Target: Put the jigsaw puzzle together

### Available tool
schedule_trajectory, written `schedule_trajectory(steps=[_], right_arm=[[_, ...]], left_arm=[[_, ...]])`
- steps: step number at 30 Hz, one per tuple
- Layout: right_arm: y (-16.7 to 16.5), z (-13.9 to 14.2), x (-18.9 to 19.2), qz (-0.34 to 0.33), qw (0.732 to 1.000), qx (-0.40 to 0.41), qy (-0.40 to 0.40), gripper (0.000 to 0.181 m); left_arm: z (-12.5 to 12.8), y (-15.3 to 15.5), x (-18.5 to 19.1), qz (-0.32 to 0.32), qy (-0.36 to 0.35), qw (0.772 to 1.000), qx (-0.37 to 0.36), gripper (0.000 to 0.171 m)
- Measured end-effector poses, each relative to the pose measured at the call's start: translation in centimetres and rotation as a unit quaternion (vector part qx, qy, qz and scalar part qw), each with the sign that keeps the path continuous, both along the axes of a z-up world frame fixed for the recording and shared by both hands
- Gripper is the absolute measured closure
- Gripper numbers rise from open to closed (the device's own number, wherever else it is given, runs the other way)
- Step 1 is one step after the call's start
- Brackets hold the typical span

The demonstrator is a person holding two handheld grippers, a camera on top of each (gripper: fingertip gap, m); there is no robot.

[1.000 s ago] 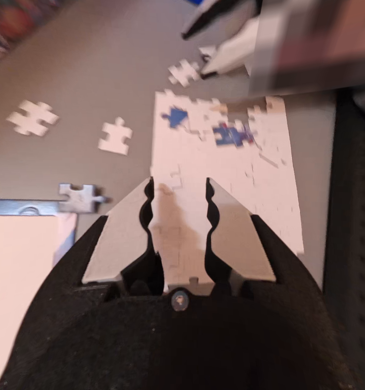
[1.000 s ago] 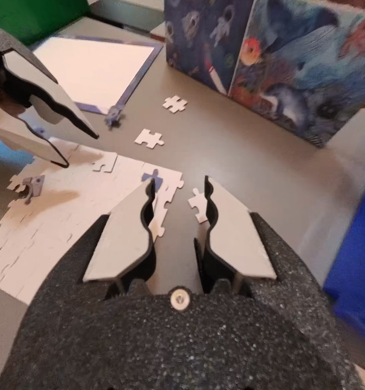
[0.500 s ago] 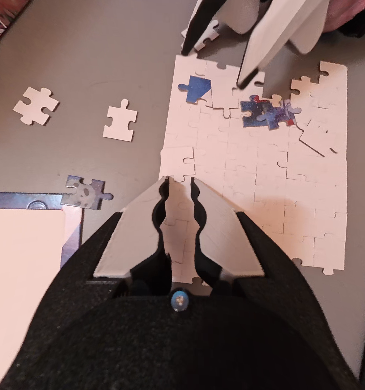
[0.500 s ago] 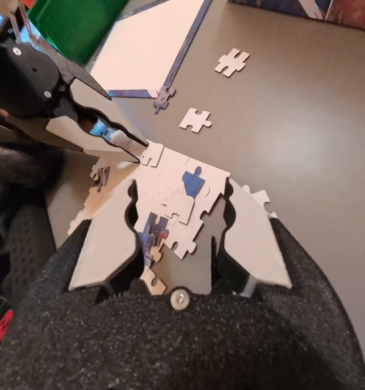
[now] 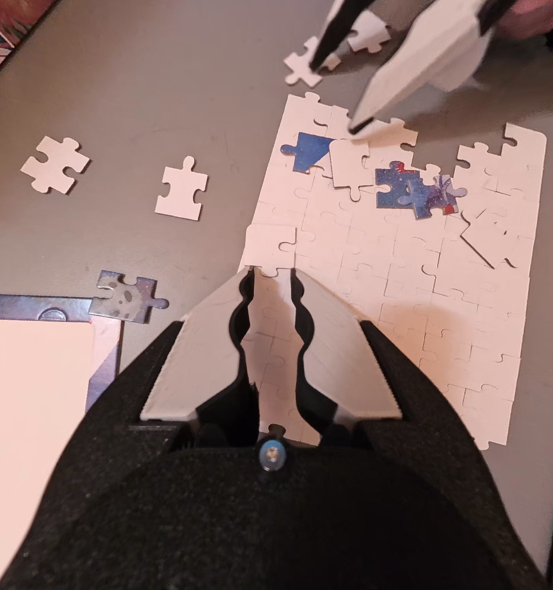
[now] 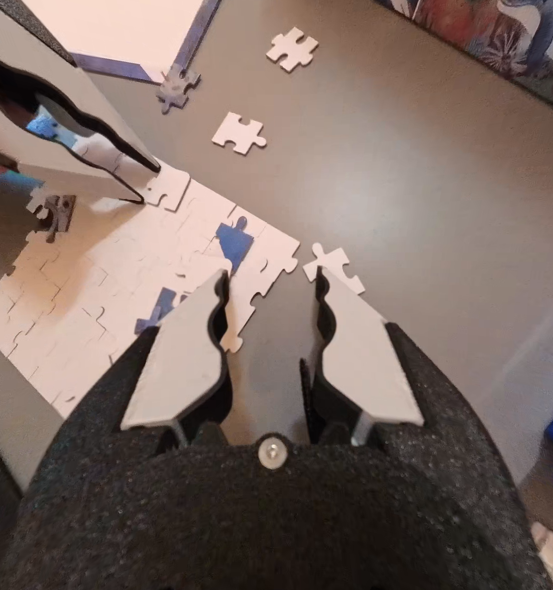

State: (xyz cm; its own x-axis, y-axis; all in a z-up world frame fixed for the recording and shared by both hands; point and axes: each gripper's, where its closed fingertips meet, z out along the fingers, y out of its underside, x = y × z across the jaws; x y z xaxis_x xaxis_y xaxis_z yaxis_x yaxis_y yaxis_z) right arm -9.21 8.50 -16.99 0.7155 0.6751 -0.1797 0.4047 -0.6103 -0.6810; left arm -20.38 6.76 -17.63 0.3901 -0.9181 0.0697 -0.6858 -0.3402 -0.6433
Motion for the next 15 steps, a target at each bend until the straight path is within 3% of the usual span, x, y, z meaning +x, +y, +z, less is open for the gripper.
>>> schedule_trajectory(steps=[4, 6, 11, 15], right_arm=[[-2.4, 0.7, 0.1, -0.033, 0.999, 0.008, -0.004, 0.123], [-3.7, 0.2, -1.0, -0.029, 0.999, -0.026, 0.001, 0.115], [-4.0, -0.3, -2.5, -0.062, 0.998, -0.024, -0.014, 0.092], [-4.4, 0.2, -3.9, -0.074, 0.995, -0.061, 0.029, 0.093]], left_arm=[[0.0, 0.2, -0.1, 0.008, -0.004, 1.000, -0.003, 0.153], [0.0, 0.2, -0.1, 0.008, -0.004, 1.000, -0.004, 0.154], [0.0, 0.3, -0.1, 0.011, -0.002, 1.000, -0.001, 0.155], [0.0, 0.3, -0.1, 0.010, 0.003, 1.000, 0.004, 0.155]])
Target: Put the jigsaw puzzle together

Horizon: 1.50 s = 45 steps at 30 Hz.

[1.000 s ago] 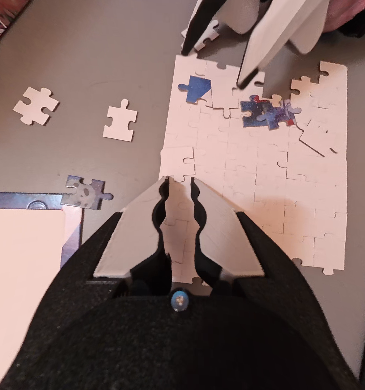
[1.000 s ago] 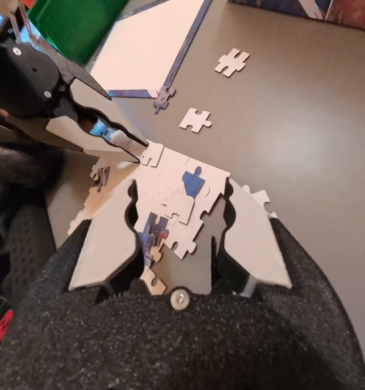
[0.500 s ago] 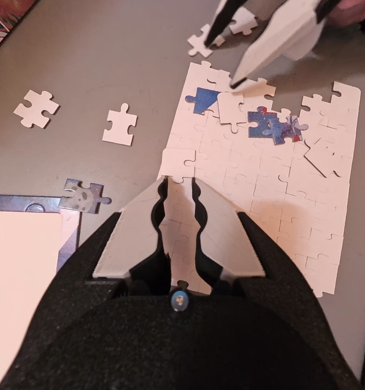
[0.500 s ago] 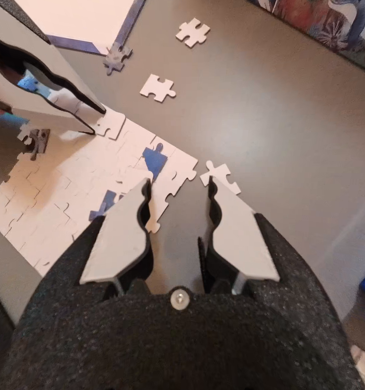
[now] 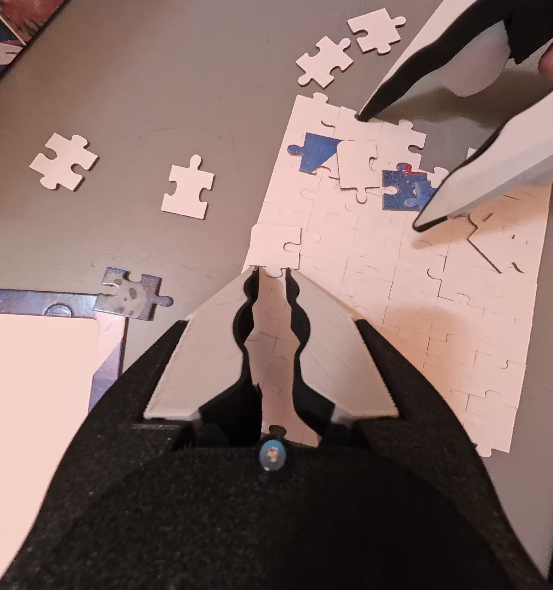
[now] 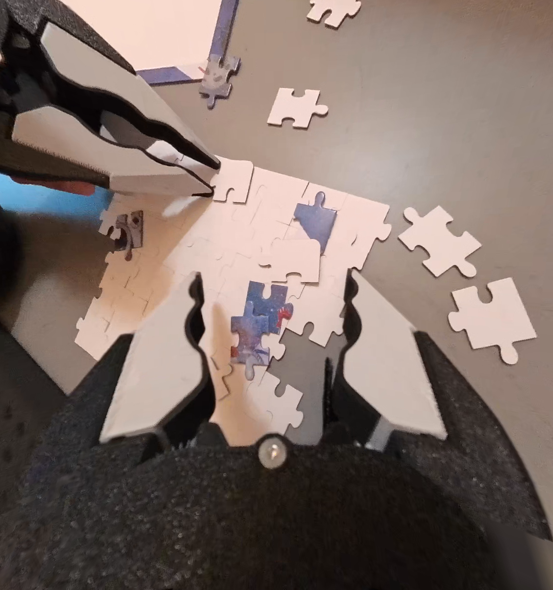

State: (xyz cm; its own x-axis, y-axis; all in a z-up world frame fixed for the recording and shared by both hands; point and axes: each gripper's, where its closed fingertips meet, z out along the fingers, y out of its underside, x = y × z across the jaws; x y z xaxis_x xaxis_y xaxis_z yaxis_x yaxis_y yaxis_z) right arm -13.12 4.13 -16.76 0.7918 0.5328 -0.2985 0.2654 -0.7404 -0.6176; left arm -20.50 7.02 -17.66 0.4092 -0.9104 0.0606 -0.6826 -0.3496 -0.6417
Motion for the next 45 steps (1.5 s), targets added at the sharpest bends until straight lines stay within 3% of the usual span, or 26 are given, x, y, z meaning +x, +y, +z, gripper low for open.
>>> schedule_trajectory(steps=[2, 7, 10, 12, 15, 17, 20, 25, 30, 32, 34, 38, 39, 40, 41, 42, 43, 45], right_arm=[[0.1, 0.5, -0.2, -0.013, 0.999, -0.014, 0.040, 0.088], [0.5, 3.5, 0.2, -0.042, 0.982, -0.029, 0.180, 0.097], [-0.3, 7.0, -1.1, 0.001, 0.952, -0.035, 0.306, 0.135], [-1.6, 7.8, -2.9, 0.043, 0.929, -0.083, 0.357, 0.128], [-2.1, 4.1, -4.3, 0.061, 0.963, -0.091, 0.247, 0.125], [-1.9, 4.6, -4.1, 0.076, 0.972, -0.048, 0.216, 0.133], [0.1, 5.5, -1.1, 0.025, 0.985, 0.025, 0.166, 0.134], [0.0, 0.3, 4.0, -0.010, 0.999, 0.014, -0.029, 0.117], [-2.7, 0.0, 2.6, -0.007, 1.000, -0.010, 0.004, 0.105], [-3.1, -0.1, 1.9, -0.007, 1.000, -0.004, -0.003, 0.092], [-3.5, 0.4, 0.8, -0.011, 0.999, -0.021, 0.027, 0.075], [-2.8, 2.7, 0.7, -0.050, 0.988, -0.037, 0.141, 0.078], [-2.6, 4.1, 0.7, -0.055, 0.979, -0.031, 0.192, 0.093], [-3.2, 6.9, -0.3, -0.022, 0.956, -0.032, 0.289, 0.145], [-4.1, 10.1, -1.3, 0.018, 0.916, -0.042, 0.399, 0.155], [-4.8, 11.9, -1.7, 0.040, 0.886, -0.063, 0.457, 0.137], [-5.2, 11.9, -2.1, 0.053, 0.884, -0.079, 0.458, 0.125], [-4.7, 9.8, -2.0, 0.036, 0.922, -0.058, 0.382, 0.129]], left_arm=[[0.0, 0.0, 0.0, 0.001, -0.001, 1.000, -0.001, 0.155], [0.0, 0.0, -0.1, 0.000, -0.005, 1.000, -0.004, 0.155], [0.0, 0.0, -0.1, -0.002, -0.003, 1.000, -0.003, 0.155], [0.0, -0.1, 0.1, -0.003, -0.005, 1.000, -0.003, 0.155], [0.0, -0.1, 0.2, -0.004, -0.004, 1.000, -0.001, 0.155], [0.0, -0.1, 0.2, -0.004, -0.006, 1.000, -0.002, 0.155], [0.0, -0.1, 0.1, -0.005, -0.009, 1.000, -0.004, 0.155], [0.0, -0.1, 0.1, -0.006, -0.010, 1.000, -0.007, 0.155], [0.0, -0.1, 0.1, -0.002, -0.012, 1.000, -0.009, 0.155], [0.0, -0.1, 0.2, -0.001, -0.011, 1.000, -0.008, 0.156], [0.0, -0.1, 0.2, -0.002, -0.009, 1.000, -0.005, 0.156], [0.0, 0.0, -0.2, 0.001, -0.001, 1.000, -0.001, 0.156], [0.0, 0.1, -0.3, 0.002, -0.001, 1.000, -0.002, 0.156], [0.0, 0.0, -0.2, 0.001, -0.006, 1.000, -0.005, 0.156], [0.0, -0.1, 0.0, -0.001, -0.012, 1.000, -0.009, 0.156], [0.0, -0.1, 0.1, -0.002, -0.015, 1.000, -0.009, 0.157], [0.0, -0.1, 0.2, -0.003, -0.014, 1.000, -0.008, 0.157], [0.0, -0.1, 0.2, -0.004, -0.012, 1.000, -0.005, 0.157]])
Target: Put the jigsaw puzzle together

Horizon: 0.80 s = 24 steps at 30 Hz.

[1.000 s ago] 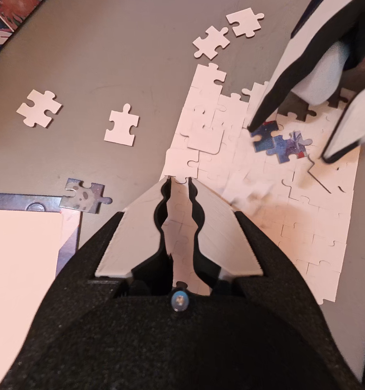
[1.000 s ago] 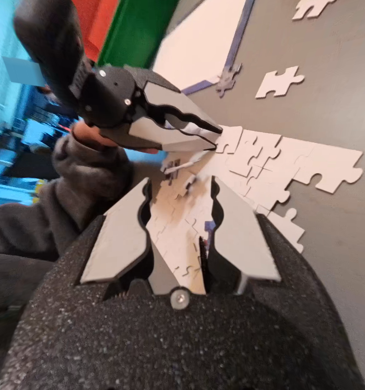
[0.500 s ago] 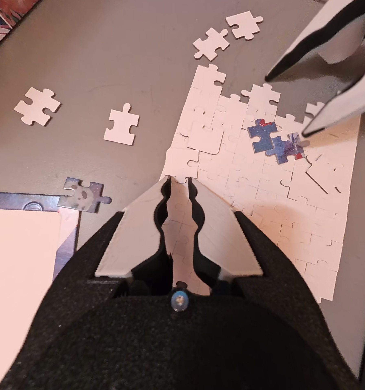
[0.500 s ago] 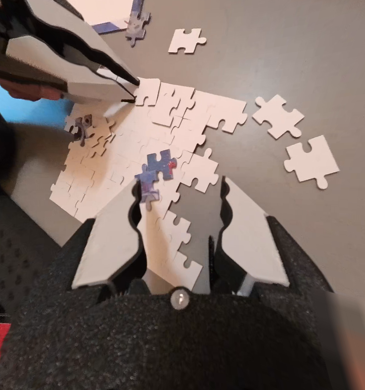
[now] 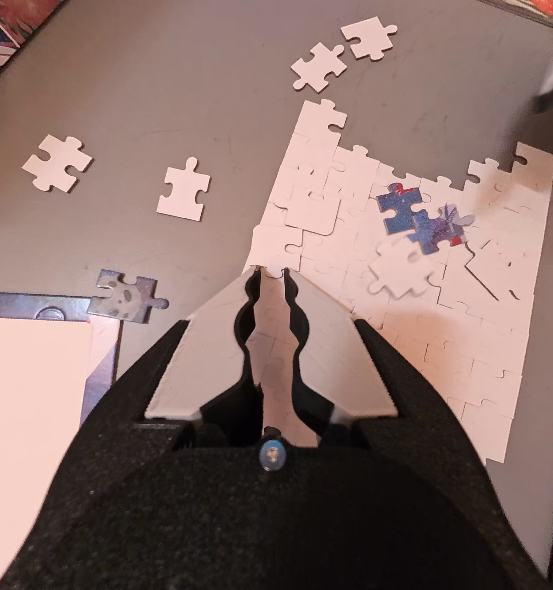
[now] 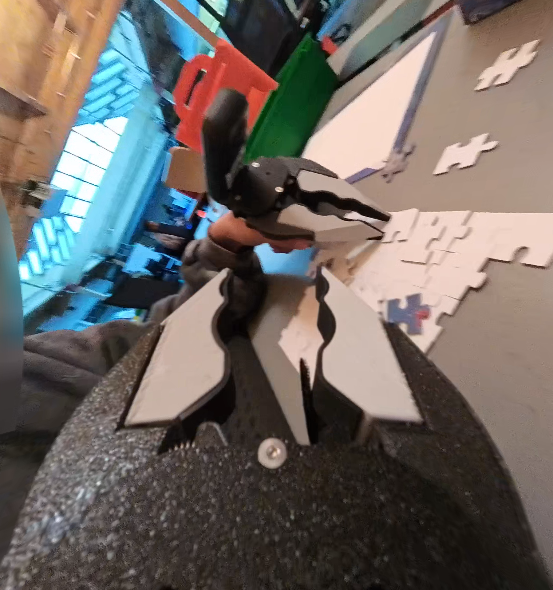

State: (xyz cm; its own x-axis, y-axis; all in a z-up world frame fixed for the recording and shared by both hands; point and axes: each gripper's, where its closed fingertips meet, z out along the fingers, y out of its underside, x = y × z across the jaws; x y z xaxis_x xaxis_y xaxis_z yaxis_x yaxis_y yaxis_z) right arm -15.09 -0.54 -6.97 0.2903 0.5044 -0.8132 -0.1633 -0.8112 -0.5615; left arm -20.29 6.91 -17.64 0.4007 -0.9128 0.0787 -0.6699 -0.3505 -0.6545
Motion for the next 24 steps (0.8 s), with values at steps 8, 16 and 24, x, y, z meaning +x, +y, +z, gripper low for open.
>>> schedule_trajectory(steps=[8, 16, 24], right_arm=[[-0.1, -9.8, 3.6, -0.021, 0.916, 0.079, -0.393, 0.125], [-2.3, -8.7, -1.1, 0.028, 0.964, 0.013, -0.263, 0.131], [-0.8, -8.8, 4.4, -0.041, 0.929, 0.042, -0.365, 0.117]], left_arm=[[0.0, 0.0, 0.0, -0.003, 0.000, 1.000, 0.002, 0.157], [0.0, -0.2, 0.4, -0.003, -0.003, 1.000, 0.000, 0.157], [0.0, -0.4, 0.1, -0.009, 0.005, 1.000, -0.005, 0.157]])
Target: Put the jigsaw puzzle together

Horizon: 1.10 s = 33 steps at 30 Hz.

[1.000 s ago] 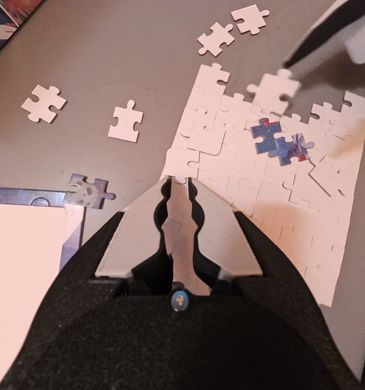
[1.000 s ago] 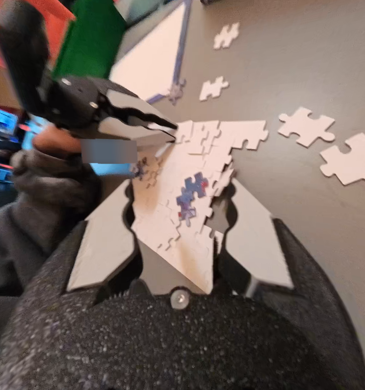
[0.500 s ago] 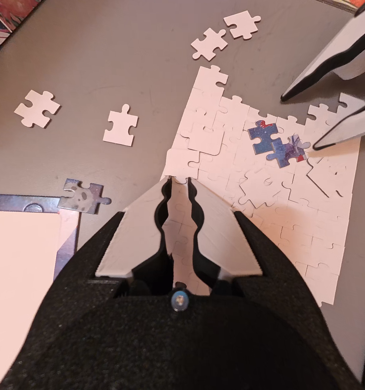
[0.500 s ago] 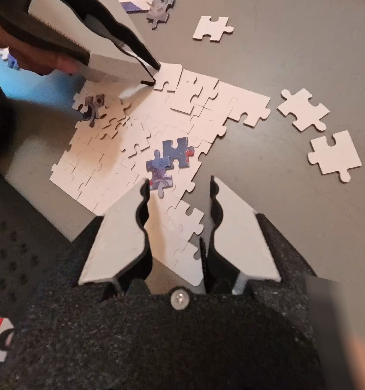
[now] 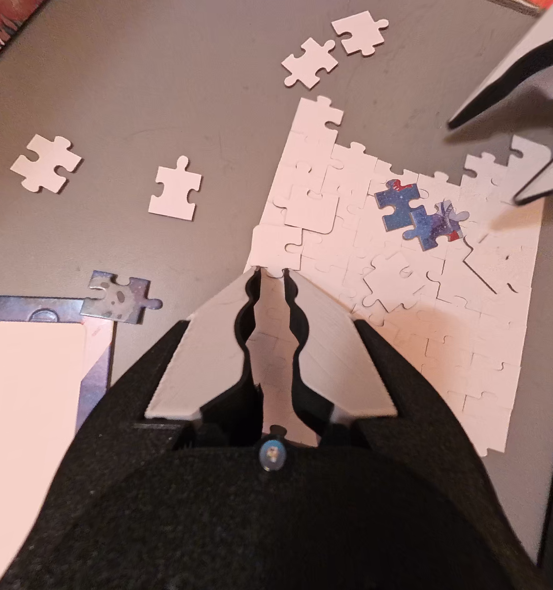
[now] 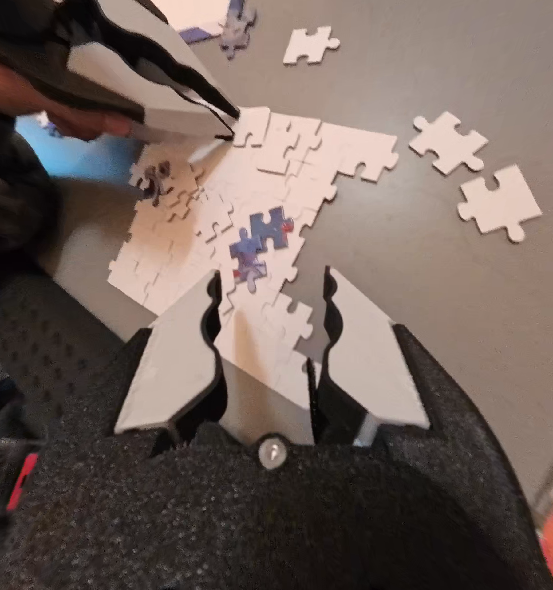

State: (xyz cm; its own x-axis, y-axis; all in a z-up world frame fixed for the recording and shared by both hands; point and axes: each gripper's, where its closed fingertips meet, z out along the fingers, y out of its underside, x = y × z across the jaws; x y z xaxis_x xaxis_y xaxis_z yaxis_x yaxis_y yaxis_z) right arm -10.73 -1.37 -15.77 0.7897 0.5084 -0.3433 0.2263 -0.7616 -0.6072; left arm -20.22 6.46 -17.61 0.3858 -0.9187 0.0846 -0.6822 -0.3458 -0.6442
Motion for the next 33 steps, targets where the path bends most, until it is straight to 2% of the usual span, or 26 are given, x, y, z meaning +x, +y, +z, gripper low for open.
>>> schedule_trajectory(steps=[1, 3, 5, 6, 8, 10, 11, 14, 16, 17, 18, 19, 20, 22, 24, 25, 28, 31, 33], right_arm=[[-0.8, 0.0, 1.0, -0.001, 1.000, -0.012, -0.008, 0.115], [-2.8, 0.3, 3.1, -0.012, 0.999, -0.044, -0.013, 0.116], [-5.0, -0.1, 5.2, -0.016, 0.996, -0.072, -0.041, 0.107], [-5.8, -0.4, 5.8, -0.013, 0.995, -0.083, -0.057, 0.105], [-6.2, -0.7, 5.8, 0.002, 0.995, -0.053, -0.086, 0.105], [-6.2, -1.2, 5.0, 0.009, 0.996, -0.037, -0.085, 0.105], [-6.1, -1.4, 4.7, 0.003, 0.995, -0.041, -0.086, 0.104], [-5.8, -1.2, 3.8, -0.028, 0.997, -0.041, -0.064, 0.113], [-6.1, -0.9, 2.8, -0.047, 0.996, -0.064, -0.037, 0.099], [-6.3, -0.8, 2.5, -0.054, 0.996, -0.073, -0.028, 0.100], [-6.9, -0.2, 1.3, -0.037, 0.995, -0.091, 0.025, 0.119], [-7.1, 1.3, -0.5, -0.025, 0.987, -0.109, 0.115, 0.131], [-7.1, 2.5, -1.5, -0.025, 0.974, -0.125, 0.187, 0.131], [-6.6, 4.0, -2.1, -0.030, 0.953, -0.138, 0.267, 0.125], [-6.9, 7.1, -3.0, 0.003, 0.922, -0.135, 0.364, 0.128], [-6.8, 6.9, -2.9, 0.001, 0.924, -0.137, 0.357, 0.123], [-6.4, 2.5, -0.8, -0.028, 0.978, -0.108, 0.176, 0.121], [-8.2, 0.5, -0.5, 0.052, 0.996, -0.063, 0.030, 0.122], [-8.5, -0.5, -0.7, 0.113, 0.991, 0.001, -0.077, 0.121]], left_arm=[[0.0, -0.1, -0.2, -0.004, 0.009, 1.000, -0.002, 0.154], [0.4, -0.3, -1.0, -0.014, 0.023, 1.000, 0.002, 0.134], [1.4, -1.3, -1.5, -0.034, 0.009, 0.999, -0.017, 0.130], [1.7, -2.2, -1.7, -0.049, 0.002, 0.998, -0.039, 0.130], [1.8, -4.3, -2.1, -0.087, 0.001, 0.993, -0.076, 0.130], [1.1, -6.0, -2.1, -0.117, 0.015, 0.988, -0.096, 0.130], [0.6, -6.2, -2.0, -0.118, 0.027, 0.988, -0.098, 0.130], [0.3, -5.7, -1.2, -0.100, 0.022, 0.991, -0.089, 0.143], [0.1, -5.3, -1.2, -0.088, 0.027, 0.993, -0.079, 0.152], [0.1, -5.3, -1.2, -0.085, 0.025, 0.993, -0.082, 0.152], [0.1, -5.3, -1.1, -0.083, 0.023, 0.993, -0.085, 0.153], [0.1, -5.3, -1.0, -0.082, 0.021, 0.993, -0.086, 0.154], [0.1, -5.3, -0.9, -0.083, 0.018, 0.992, -0.089, 0.155], [0.1, -5.3, -0.7, -0.083, 0.014, 0.992, -0.090, 0.156], [0.1, -5.3, -0.7, -0.084, 0.014, 0.992, -0.088, 0.156], [0.1, -5.3, -0.7, -0.086, 0.014, 0.992, -0.086, 0.157], [0.1, -5.2, -0.7, -0.087, 0.015, 0.992, -0.085, 0.157], [0.1, -5.2, -0.7, -0.087, 0.015, 0.993, -0.085, 0.157], [0.1, -5.2, -0.7, -0.086, 0.014, 0.993, -0.085, 0.157]])
